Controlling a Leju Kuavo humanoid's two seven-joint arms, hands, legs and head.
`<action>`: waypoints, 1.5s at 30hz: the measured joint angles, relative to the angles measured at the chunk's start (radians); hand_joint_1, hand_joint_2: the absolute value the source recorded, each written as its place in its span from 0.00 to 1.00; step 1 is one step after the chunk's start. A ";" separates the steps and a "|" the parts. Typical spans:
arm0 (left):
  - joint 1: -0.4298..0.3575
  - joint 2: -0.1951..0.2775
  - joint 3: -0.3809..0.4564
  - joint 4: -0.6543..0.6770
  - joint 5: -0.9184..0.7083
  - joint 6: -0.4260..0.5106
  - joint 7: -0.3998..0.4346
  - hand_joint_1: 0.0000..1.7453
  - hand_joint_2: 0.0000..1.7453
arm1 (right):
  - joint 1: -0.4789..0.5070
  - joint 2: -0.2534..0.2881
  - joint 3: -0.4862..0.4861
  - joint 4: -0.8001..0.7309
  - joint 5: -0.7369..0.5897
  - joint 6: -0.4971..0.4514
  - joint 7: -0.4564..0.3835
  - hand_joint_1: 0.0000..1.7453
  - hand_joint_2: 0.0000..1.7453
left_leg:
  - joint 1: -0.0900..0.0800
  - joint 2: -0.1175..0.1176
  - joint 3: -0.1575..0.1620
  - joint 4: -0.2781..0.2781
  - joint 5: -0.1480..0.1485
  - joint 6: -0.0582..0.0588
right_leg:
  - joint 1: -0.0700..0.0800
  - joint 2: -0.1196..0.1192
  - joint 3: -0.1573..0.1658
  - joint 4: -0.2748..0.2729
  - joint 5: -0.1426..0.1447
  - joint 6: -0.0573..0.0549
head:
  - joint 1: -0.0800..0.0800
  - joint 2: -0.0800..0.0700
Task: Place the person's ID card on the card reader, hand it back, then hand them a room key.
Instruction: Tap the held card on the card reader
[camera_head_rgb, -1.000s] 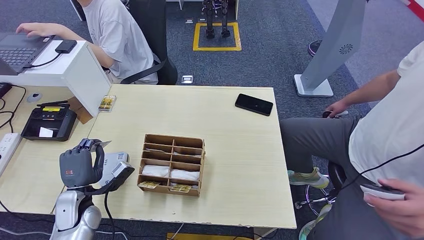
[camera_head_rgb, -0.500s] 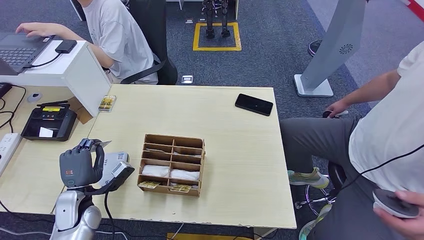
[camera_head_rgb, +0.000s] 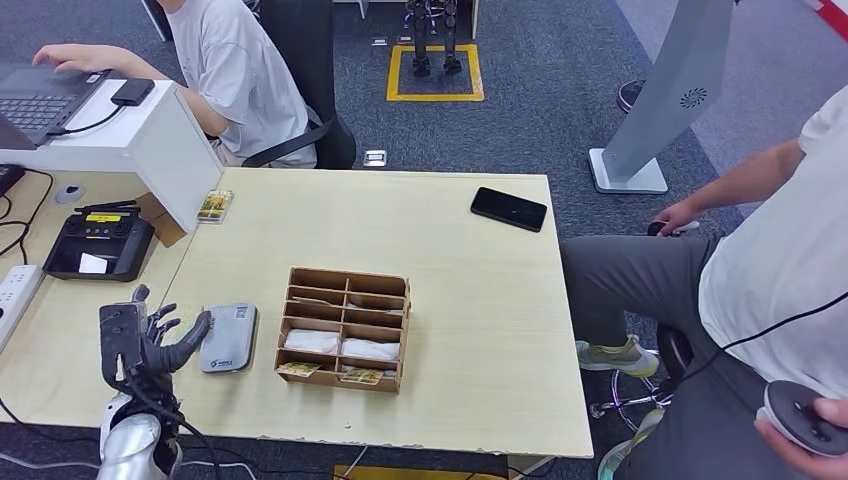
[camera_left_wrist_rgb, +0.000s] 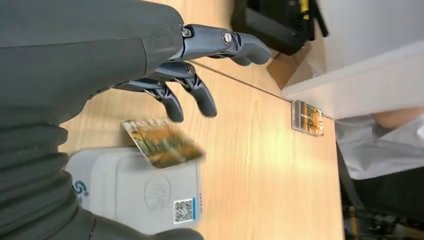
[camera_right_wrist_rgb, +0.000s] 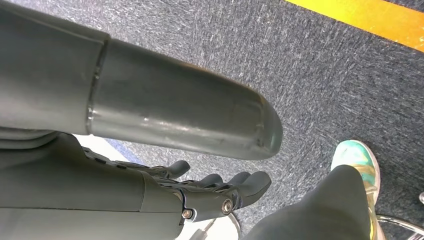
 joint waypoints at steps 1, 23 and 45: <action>0.000 0.000 0.002 0.000 -0.033 0.000 0.000 0.00 1.00 | 0.000 0.000 0.000 0.000 0.000 0.000 0.000 0.00 0.00 | 0.000 0.000 0.000 0.000 0.000 0.000 | 0.000 0.000 0.000 0.000 0.000 0.000 | 0.000 0.000; -0.002 0.010 -0.018 -0.001 -0.562 0.271 0.088 0.00 1.00 | 0.001 0.000 0.000 0.000 -0.001 0.014 -0.004 0.00 0.00 | 0.000 0.000 0.000 0.000 0.000 0.000 | 0.000 0.001 0.000 0.000 0.000 0.000 | 0.000 0.000; 0.020 -0.062 -0.036 -0.116 -0.158 0.054 -0.167 0.00 1.00 | 0.012 0.000 -0.018 0.000 -0.014 0.013 -0.016 0.00 0.00 | 0.000 0.001 0.000 0.000 0.000 0.000 | 0.000 0.001 -0.001 0.000 0.001 -0.001 | 0.000 0.000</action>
